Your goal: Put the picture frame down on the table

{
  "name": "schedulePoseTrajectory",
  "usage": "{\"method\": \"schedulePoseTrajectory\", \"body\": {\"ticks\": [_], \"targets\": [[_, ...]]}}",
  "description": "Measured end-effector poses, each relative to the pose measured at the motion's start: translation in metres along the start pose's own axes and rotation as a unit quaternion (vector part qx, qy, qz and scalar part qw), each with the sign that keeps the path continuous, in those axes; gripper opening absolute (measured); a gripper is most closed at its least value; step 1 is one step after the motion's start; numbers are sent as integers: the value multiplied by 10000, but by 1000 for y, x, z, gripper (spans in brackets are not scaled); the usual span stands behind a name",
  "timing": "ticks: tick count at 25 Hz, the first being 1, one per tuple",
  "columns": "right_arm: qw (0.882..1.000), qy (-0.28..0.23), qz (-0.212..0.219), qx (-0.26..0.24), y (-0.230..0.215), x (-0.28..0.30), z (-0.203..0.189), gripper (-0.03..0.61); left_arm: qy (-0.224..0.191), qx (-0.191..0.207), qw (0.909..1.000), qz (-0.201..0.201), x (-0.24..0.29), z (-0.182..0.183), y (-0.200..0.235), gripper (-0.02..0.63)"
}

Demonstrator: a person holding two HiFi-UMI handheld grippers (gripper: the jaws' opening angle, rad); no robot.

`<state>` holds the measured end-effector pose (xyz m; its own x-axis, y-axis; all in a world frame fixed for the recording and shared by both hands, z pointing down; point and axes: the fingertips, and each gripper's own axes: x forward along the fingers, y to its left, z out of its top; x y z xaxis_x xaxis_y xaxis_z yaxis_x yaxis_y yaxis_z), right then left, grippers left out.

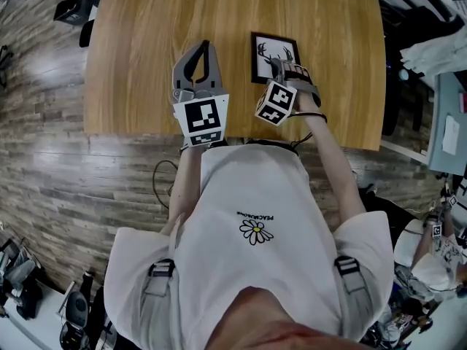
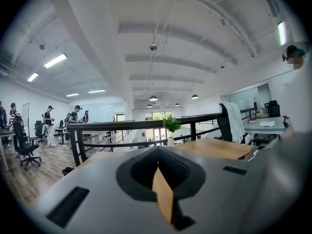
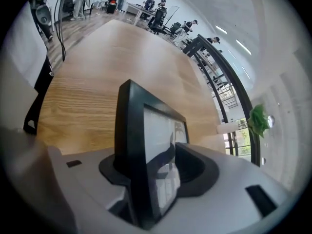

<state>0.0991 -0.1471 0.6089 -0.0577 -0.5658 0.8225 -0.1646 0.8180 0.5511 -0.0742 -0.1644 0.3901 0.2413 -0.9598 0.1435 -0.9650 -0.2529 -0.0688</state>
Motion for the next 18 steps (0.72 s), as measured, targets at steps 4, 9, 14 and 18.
{"method": "schedulePoseTrajectory", "body": {"ticks": [4,9,14,18], "targets": [[9994,-113,318,0,5,0,-2,238,-11,33,10000,-94,2,0,-6,17],[9937,-224,1089,122,20,0,-2,299,16,-85,9999,-145,3,-5,-9,17],[9848,-300,1680,336,31,-2,-1,334,59,-150,9998,-153,2,-8,-12,17],[9751,-334,2144,464,36,-4,0,356,102,-257,9995,-155,2,-14,-13,17]]}}
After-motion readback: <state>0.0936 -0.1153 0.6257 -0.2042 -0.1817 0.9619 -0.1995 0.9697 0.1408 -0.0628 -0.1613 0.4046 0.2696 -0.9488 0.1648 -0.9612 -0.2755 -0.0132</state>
